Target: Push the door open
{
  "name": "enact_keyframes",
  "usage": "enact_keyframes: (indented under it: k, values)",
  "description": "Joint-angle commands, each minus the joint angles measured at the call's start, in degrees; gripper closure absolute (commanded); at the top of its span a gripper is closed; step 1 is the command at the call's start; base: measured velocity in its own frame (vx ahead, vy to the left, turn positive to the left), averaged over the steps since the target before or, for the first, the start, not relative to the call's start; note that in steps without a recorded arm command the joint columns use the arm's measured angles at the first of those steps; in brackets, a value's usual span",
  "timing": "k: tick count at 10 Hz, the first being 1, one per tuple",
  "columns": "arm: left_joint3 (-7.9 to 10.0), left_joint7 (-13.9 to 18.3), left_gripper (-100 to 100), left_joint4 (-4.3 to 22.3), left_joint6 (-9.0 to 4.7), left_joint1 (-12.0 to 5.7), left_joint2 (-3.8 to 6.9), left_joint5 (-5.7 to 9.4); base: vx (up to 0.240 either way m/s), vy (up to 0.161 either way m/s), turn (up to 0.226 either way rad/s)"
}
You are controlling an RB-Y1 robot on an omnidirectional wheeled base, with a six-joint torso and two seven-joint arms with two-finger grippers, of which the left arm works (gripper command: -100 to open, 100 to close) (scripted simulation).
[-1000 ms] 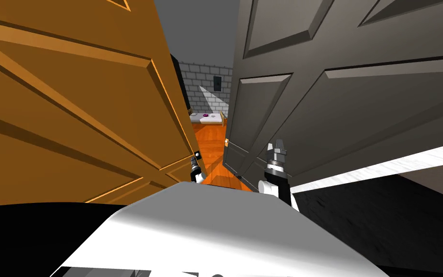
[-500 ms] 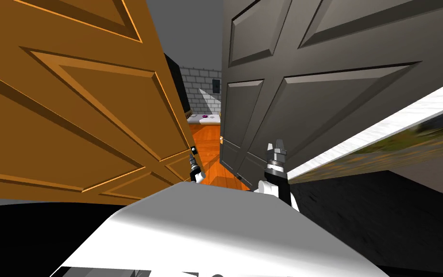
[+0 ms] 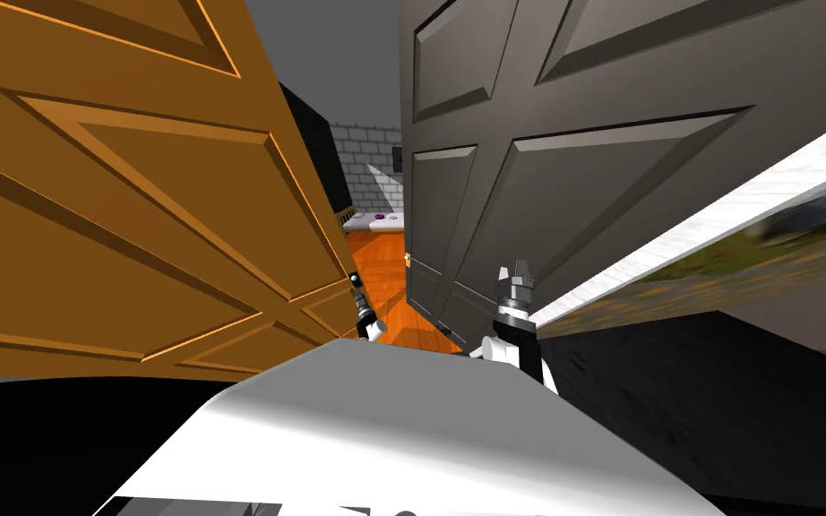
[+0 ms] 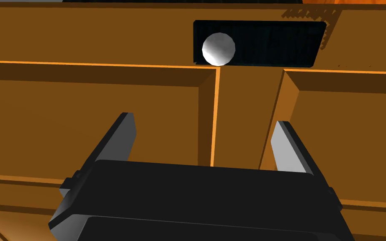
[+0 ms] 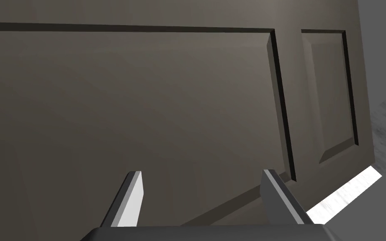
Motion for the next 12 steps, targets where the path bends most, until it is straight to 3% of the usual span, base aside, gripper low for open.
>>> enact_keyframes:
  k: [1,4,6,9,10,11,12]
  values:
    - [0.68,-0.66,-100,-0.76,-0.31,0.24,1.24,0.53,0.046,0.167,-0.201]
    - [2.52,-1.06,-100,0.74,-2.37,-0.65,2.53,1.93,0.089,0.203,-0.202]
    - [3.78,-1.34,-100,1.76,-3.78,-1.26,1.75,2.89,0.12,0.184,-0.221]
    - [5.22,-1.65,-100,2.93,-5.38,-1.96,-1.2,3.98,0.124,0.173,-0.175]
    - [5.01,-1.87,-100,2.01,-4.94,-1.3,-0.69,3.83,0.034,0.062,-0.027]
    - [5.01,-1.87,100,2.01,-4.94,-1.3,-0.69,3.83,-0.007,-0.01,0.022]
    - [5.01,-1.87,100,2.01,-4.94,-1.3,-0.69,3.83,-0.011,-0.024,0.012]
